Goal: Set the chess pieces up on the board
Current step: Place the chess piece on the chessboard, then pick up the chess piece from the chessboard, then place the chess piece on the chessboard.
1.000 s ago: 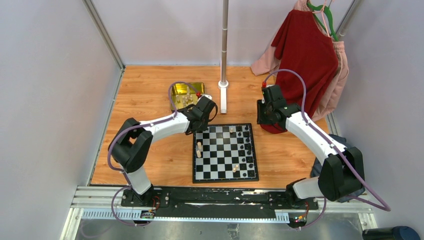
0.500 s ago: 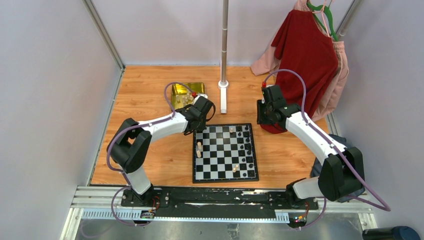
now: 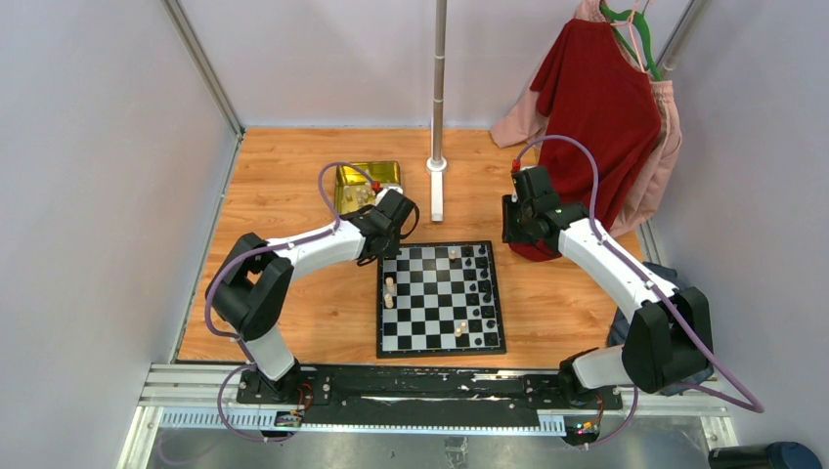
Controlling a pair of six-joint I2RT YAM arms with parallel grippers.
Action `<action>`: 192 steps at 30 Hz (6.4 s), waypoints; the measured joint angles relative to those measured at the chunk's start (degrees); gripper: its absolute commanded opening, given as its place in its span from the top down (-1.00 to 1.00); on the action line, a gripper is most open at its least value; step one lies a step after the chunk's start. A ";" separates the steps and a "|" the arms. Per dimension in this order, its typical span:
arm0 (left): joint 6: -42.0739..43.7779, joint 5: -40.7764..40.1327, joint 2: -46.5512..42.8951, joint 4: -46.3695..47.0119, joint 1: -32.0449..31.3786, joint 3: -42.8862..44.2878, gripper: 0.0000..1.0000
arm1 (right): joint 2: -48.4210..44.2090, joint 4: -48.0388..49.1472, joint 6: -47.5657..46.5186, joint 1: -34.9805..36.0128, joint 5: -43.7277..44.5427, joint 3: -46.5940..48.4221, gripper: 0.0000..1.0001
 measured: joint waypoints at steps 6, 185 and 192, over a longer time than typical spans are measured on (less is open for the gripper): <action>-0.35 0.02 -0.02 -0.85 0.00 0.00 0.01 | 0.00 0.00 0.00 0.00 -0.02 0.00 0.32; -2.12 -4.46 4.52 1.27 -6.95 2.56 0.08 | -8.17 2.19 3.23 -4.92 1.66 -8.07 0.31; -1.53 -5.77 4.50 1.27 -6.95 2.56 -0.01 | -8.59 2.19 3.23 -4.92 1.55 -8.31 0.31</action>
